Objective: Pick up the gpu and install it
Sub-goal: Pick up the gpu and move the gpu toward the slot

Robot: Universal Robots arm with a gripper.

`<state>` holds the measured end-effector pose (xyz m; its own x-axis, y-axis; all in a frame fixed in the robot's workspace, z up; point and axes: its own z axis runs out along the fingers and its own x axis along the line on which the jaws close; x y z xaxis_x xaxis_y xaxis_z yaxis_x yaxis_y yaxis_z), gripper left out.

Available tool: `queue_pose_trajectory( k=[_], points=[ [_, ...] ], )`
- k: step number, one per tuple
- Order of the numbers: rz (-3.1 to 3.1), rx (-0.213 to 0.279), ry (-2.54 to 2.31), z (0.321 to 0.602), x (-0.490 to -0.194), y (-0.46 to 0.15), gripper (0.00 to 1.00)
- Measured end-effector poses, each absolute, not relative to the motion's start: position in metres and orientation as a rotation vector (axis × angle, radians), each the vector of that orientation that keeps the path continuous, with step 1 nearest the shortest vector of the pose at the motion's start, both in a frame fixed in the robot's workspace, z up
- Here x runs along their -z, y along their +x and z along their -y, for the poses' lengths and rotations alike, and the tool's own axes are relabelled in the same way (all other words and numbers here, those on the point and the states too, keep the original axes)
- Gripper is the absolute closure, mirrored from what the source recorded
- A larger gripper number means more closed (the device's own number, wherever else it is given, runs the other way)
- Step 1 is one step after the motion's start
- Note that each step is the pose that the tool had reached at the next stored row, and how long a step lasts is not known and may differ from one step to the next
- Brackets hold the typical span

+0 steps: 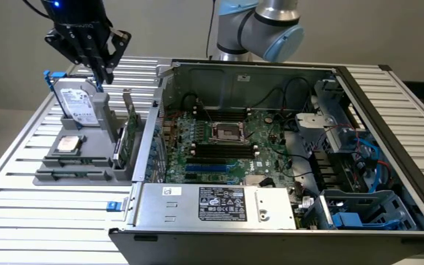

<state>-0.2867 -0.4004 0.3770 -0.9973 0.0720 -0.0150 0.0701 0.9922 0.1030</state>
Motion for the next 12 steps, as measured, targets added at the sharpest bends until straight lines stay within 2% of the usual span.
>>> queue_pose_trajectory(
  k=[2,5,6,12],
  points=[
    [-3.117,-0.16,0.111,0.401,-0.373,-0.287,0.64],
    [-3.117,-0.157,0.11,0.401,-0.368,-0.287,0.58],
    [-3.117,-0.156,0.109,0.401,-0.366,-0.287,0.52],
    [-3.119,-0.139,0.09,0.405,-0.359,-0.285,0.52]
  ],
)
